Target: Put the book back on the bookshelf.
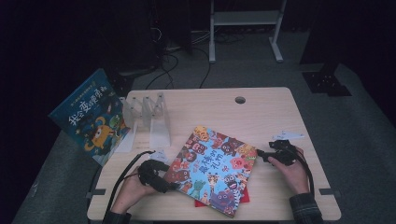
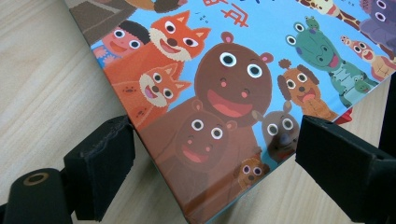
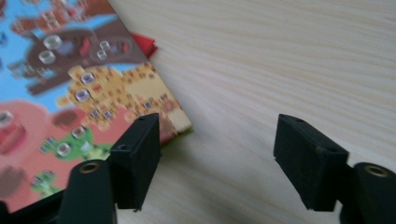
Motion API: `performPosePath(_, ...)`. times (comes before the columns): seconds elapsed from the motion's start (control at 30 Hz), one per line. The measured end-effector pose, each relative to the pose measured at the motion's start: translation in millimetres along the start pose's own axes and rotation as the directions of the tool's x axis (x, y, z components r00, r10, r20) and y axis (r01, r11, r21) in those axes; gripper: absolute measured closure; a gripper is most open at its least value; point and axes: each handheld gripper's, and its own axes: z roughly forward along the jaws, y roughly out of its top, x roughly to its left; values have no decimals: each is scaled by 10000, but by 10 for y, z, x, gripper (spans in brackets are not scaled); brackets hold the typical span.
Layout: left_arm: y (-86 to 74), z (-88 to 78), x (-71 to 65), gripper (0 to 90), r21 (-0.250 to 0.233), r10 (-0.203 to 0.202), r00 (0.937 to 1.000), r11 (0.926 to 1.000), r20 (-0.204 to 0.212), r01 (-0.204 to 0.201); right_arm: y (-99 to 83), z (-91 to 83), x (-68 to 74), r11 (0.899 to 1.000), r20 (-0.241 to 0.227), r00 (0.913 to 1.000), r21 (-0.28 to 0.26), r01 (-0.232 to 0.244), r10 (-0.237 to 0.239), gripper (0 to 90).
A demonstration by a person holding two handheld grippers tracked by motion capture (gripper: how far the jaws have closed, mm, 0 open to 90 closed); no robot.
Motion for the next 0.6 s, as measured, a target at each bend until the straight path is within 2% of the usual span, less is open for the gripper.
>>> performPosePath(0.1, -12, -15, 14, 110, -231, -9, 10000, 9997, -63, 8, 64, -56, 15, 9971, -722, 9957, -454, -613, 580, 269)
performPosePath(0.27, -33, -90, 44, 65, -743, -337, 9985, 9968, -435, 304, 107, 35, 140, 9970, -1463, 9869, -268, -731, 684, 228)
performPosePath(0.43, -60, -112, 81, 47, -821, -457, 9969, 9958, -636, 404, 91, 157, 200, 9971, -1642, 9835, 258, -721, 754, 212)
performPosePath(0.47, -67, -116, 88, 41, -873, -534, 9963, 9951, -678, 474, 77, 182, 234, 9959, -1837, 9791, 395, -813, 872, 189)
performPosePath(0.6, -73, -121, 101, 35, -903, -537, 9959, 9948, -730, 470, 75, 194, 258, 9952, -1746, 9800, 368, -903, 954, 180)
